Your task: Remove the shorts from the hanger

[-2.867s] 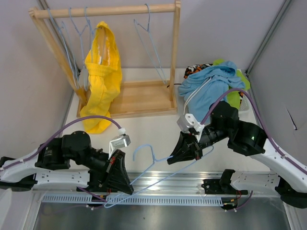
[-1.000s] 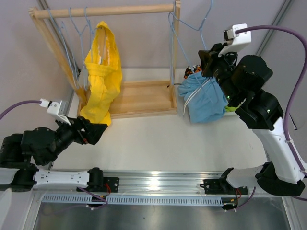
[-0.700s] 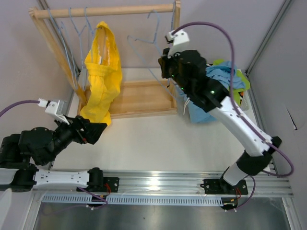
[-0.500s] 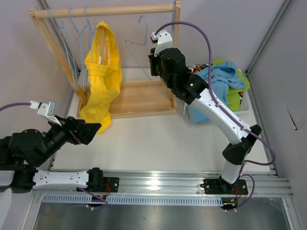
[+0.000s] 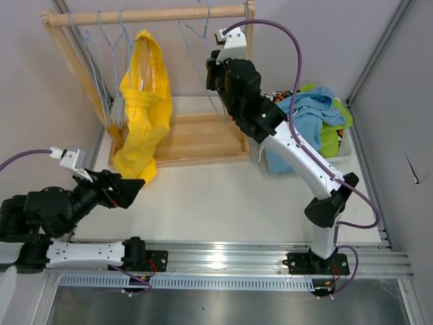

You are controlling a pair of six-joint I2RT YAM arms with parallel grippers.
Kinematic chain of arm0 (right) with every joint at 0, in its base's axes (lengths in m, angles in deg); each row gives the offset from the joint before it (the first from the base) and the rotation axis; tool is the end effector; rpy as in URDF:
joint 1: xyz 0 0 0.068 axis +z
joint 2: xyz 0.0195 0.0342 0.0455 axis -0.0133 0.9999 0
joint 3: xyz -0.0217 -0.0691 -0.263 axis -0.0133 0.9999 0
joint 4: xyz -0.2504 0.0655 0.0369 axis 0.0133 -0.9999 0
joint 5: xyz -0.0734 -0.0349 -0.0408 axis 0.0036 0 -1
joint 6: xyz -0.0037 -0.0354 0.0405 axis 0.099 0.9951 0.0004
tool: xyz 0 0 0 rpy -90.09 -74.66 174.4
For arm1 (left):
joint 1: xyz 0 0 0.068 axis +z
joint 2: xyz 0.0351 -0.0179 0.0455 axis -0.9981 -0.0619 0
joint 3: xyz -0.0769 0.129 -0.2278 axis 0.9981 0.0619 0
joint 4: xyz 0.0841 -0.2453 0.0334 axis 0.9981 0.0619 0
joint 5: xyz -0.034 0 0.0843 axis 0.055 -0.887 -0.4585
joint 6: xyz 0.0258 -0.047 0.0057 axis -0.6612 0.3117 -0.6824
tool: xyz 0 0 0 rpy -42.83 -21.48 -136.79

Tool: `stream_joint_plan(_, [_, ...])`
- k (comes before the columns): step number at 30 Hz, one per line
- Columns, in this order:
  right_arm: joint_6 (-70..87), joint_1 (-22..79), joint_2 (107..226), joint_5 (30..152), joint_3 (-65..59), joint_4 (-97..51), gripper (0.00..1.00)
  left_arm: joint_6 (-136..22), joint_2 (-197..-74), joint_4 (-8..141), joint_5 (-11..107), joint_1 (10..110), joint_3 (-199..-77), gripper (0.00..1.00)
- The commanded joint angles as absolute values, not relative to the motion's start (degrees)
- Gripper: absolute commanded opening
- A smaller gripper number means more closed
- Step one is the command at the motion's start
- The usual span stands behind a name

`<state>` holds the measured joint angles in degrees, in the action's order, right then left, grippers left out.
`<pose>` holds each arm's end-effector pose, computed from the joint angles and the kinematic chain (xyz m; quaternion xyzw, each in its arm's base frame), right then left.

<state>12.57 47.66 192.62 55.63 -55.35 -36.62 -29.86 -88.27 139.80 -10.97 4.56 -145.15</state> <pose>0.2862 0.2976 0.5190 -0.0867 0.6662 0.1659 0.7219 0.0255 0.0163 0.4345 0.0422 0.7793 -0.2762 0.5609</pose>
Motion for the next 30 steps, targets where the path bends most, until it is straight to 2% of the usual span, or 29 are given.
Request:
stream_joint_plan(1, [12.4, 47.0, 191.0, 51.4, -55.5, -31.3, 0.0, -30.8, -87.4, 138.0, -12.2, 4.4, -144.5, 0.99])
stream_joint_plan(7, [9.1, 43.2, 193.2, 47.1, -55.1, -32.5, 0.0, -31.6, -88.7, 137.9, -13.1, 4.5, -144.4, 0.99])
stream_joint_plan(14, [4.0, 37.6, 193.1, 50.8, -50.0, -32.2, 0.0, -35.9, -94.9, 136.5, -14.6, 4.4, -147.2, 0.99])
stream_joint_plan(21, [2.0, 37.7, 188.4, 57.4, -41.4, -31.3, 0.0, -50.2, -101.1, 123.8, -17.6, 4.8, -149.3, 0.99])
stream_joint_plan(24, [2.9, 39.0, 184.0, 59.1, -35.0, -29.4, 0.03, -56.4, -105.9, 118.4, -14.2, 9.7, -150.5, 0.99])
stream_joint_plan(26, [3.2, 39.4, 181.6, 59.4, -30.2, -28.6, 0.34, -58.4, -109.7, 116.4, -6.4, 14.8, -151.4, 0.99])
stream_joint_plan(27, [3.1, 39.5, 179.1, 59.1, -29.0, -28.8, 0.62, -59.5, -110.9, 114.7, -3.9, 19.9, -151.7, 0.99])
stream_joint_plan(28, [3.1, 39.8, 177.8, 58.7, -26.3, -29.1, 0.99, -60.0, -111.8, 113.7, -2.0, 22.0, -152.0, 0.99])
stream_joint_plan(30, [3.1, 40.0, 173.5, 58.6, -23.6, -29.1, 0.99, -62.0, -114.4, 111.0, 0.7, 26.7, -152.9, 0.99])
